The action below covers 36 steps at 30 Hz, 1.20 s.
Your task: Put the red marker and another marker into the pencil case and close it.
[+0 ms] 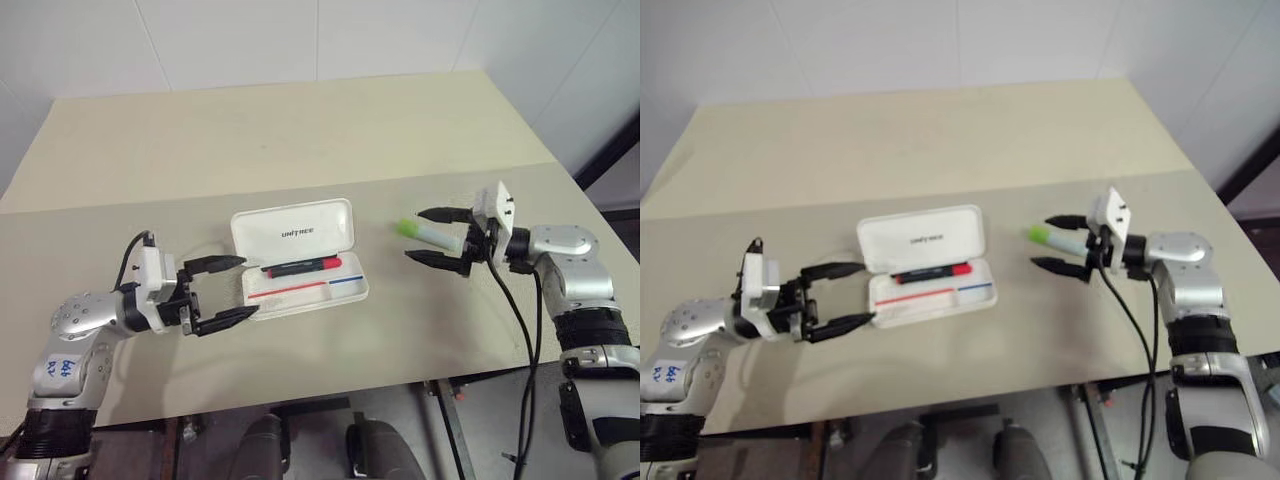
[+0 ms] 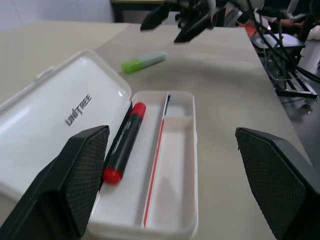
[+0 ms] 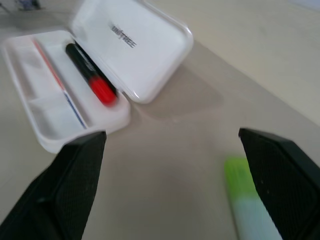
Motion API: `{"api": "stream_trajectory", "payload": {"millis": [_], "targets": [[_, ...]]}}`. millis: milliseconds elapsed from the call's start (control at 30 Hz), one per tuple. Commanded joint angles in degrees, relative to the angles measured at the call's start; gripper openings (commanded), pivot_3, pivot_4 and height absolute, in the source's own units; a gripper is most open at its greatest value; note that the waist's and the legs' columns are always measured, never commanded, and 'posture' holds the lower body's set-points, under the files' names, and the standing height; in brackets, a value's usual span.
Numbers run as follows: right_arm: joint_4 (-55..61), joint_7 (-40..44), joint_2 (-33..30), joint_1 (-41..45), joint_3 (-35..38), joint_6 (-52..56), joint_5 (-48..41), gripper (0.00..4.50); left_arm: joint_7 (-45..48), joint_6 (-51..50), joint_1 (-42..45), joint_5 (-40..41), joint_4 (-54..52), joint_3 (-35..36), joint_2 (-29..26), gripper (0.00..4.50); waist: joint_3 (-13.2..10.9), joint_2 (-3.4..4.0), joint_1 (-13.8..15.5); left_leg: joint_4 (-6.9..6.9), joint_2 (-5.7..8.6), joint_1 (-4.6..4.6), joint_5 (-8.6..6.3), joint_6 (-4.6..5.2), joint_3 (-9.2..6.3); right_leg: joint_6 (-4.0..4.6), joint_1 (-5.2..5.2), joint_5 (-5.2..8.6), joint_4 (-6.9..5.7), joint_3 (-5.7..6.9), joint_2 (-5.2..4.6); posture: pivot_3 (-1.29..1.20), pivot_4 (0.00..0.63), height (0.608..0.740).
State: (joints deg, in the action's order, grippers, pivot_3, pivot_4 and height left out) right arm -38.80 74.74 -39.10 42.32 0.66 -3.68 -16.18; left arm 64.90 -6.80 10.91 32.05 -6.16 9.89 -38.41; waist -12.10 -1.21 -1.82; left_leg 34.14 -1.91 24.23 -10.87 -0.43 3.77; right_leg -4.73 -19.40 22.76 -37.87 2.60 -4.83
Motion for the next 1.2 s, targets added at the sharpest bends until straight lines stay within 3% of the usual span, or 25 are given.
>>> {"api": "stream_trajectory", "payload": {"millis": [33,367,667,767,1000,1200], "targets": [[-8.8,0.6,-1.3,4.2,0.8,-5.7,2.7,4.47,-1.3,-0.1,2.9,-0.7,-0.7,-1.5,1.3,4.22,0.0,-0.01,0.0,0.02,0.0,-0.01,0.0,0.0,0.01,-0.02,0.01,-0.01,0.0,-0.01,0.0,0.0,0.15,0.74],[-26.8,-1.0,-0.1,13.0,0.4,-11.3,9.0,4.47,-5.5,-4.1,8.0,-0.8,-2.9,-4.6,3.9,4.22,0.0,-0.03,0.0,0.11,-0.05,0.0,0.1,-0.14,0.06,-0.08,0.01,-0.05,0.0,-0.14,0.09,0.0,0.15,0.74],[-33.6,-4.5,0.9,15.5,2.0,-4.7,11.2,4.47,-6.5,-5.9,8.2,0.0,-6.1,-3.6,3.2,4.22,0.0,-0.03,0.1,0.18,-0.07,0.0,0.1,-0.15,0.07,-0.08,0.05,-0.05,-0.01,-0.33,0.13,0.0,0.15,0.74],[-34.3,-5.7,1.3,15.5,3.0,-3.6,10.9,3.85,-6.2,-6.0,8.1,0.1,-6.4,-3.2,2.7,4.22,0.0,-0.03,0.0,0.17,-0.08,0.0,0.11,-0.16,0.08,-0.08,0.03,-0.04,-0.01,-0.47,0.15,0.0,0.15,0.74],[-33.8,-2.5,2.4,14.9,4.0,-2.2,10.8,1.22,-5.8,-6.0,8.7,0.2,-6.2,-2.9,2.5,4.22,0.0,-0.03,0.0,0.17,-0.08,0.0,0.11,-0.16,0.1,-0.08,0.03,-0.05,-0.01,-0.51,0.17,0.0,0.15,0.74],[-32.1,-1.6,3.7,16.3,4.7,-2.2,10.2,1.1,-4.8,-5.0,9.1,-0.3,-4.6,-3.1,2.9,4.22,0.0,-0.03,-0.1,0.18,-0.1,-0.01,0.11,-0.17,0.11,-0.08,0.03,-0.05,-0.02,-0.53,0.19,0.0,0.15,0.74]]}}
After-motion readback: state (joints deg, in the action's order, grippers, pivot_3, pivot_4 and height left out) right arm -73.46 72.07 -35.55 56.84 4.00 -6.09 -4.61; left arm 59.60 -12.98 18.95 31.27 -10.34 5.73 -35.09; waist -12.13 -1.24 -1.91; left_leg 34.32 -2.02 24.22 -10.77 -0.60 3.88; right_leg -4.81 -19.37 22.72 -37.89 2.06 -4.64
